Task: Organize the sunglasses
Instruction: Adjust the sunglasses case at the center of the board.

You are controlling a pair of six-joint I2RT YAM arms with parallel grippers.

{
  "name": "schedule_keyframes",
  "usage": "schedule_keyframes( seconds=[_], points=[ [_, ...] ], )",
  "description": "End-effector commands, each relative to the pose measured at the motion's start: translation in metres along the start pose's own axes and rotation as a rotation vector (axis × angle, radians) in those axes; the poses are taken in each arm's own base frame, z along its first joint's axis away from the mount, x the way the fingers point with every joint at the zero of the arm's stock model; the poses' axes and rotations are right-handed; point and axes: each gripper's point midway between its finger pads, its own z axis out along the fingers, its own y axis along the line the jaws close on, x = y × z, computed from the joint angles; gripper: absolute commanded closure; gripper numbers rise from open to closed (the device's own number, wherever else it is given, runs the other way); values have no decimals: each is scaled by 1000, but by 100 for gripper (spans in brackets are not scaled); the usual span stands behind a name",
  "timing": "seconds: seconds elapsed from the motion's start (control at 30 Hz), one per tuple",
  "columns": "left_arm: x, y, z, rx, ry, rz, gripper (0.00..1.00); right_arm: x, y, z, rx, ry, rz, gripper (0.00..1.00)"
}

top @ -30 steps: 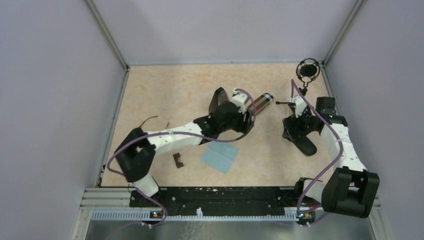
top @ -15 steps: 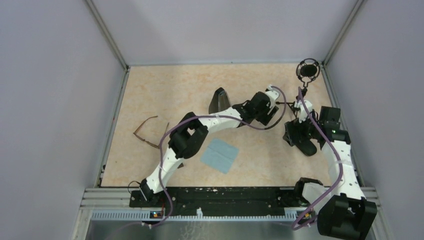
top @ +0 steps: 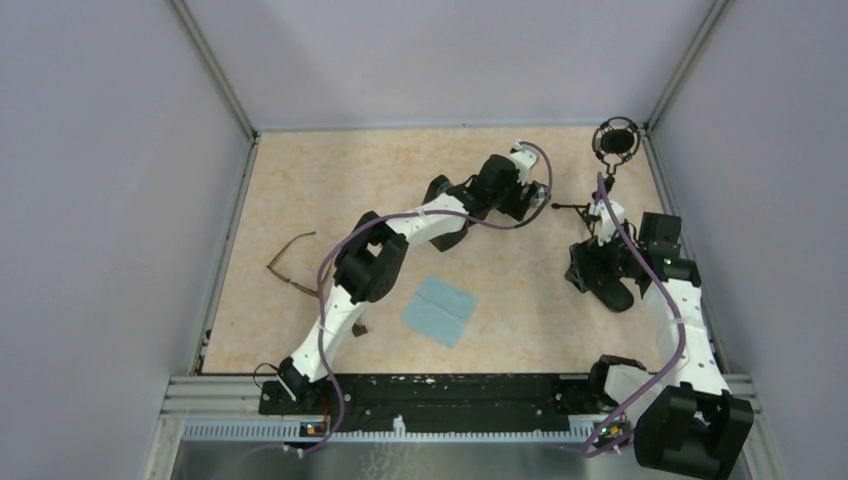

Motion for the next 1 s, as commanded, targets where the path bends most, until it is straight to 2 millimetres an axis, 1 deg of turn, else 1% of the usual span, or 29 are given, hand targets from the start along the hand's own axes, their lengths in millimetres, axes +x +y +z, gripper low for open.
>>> schedule_keyframes(
  seconds=[0.0, 0.1, 0.13, 0.23, 0.33, 0.43, 0.5, 0.57, 0.63, 0.67, 0.77, 0.8, 0.9, 0.93, 0.97],
  points=[
    [-41, -10, 12, 58, -132, 4, 14, -4, 0, 2, -21, -24, -3, 3],
    [-47, 3, 27, 20, -150, -24, 10, -3, 2, 3, -35, -19, 1, 3],
    [-42, 7, 31, 21, -133, -38, 9, -3, 2, 3, -40, -18, 1, 3],
    [-37, 20, 43, 31, -137, -80, 6, -3, 4, 3, -47, -19, 0, 3],
    [-31, 23, 49, 73, -134, -102, 4, -3, 4, 3, -50, -21, -1, 3],
    [-23, 17, 49, 118, -109, -94, 4, -3, 5, 3, -54, -20, 0, 3],
    [-17, 10, 46, 157, -80, -91, 5, -3, 5, 3, -60, -21, 0, 3],
    [-9, -1, 37, 203, -45, -88, 7, -4, 6, 4, -65, -22, 1, 3],
    [0, -13, 24, 249, -26, -76, 8, -4, 6, 4, -67, -23, 1, 3],
    [-5, -19, 12, 260, -38, -80, 9, -5, 6, 4, -69, -24, 1, 3],
    [11, -34, -7, 273, -28, -88, 12, -5, 6, 6, -77, -22, 7, 4],
    [23, -36, -9, 258, -10, -92, 15, -6, 5, 7, -80, -19, 11, 4],
    [31, -37, -12, 215, 3, -142, 28, -6, 6, 8, -91, -13, 19, 5],
    [32, -35, -11, 195, 1, -172, 33, -6, 6, 7, -91, -12, 20, 6],
    [33, -33, -10, 174, -1, -197, 35, -5, 6, 7, -88, -11, 19, 6]
  ],
)
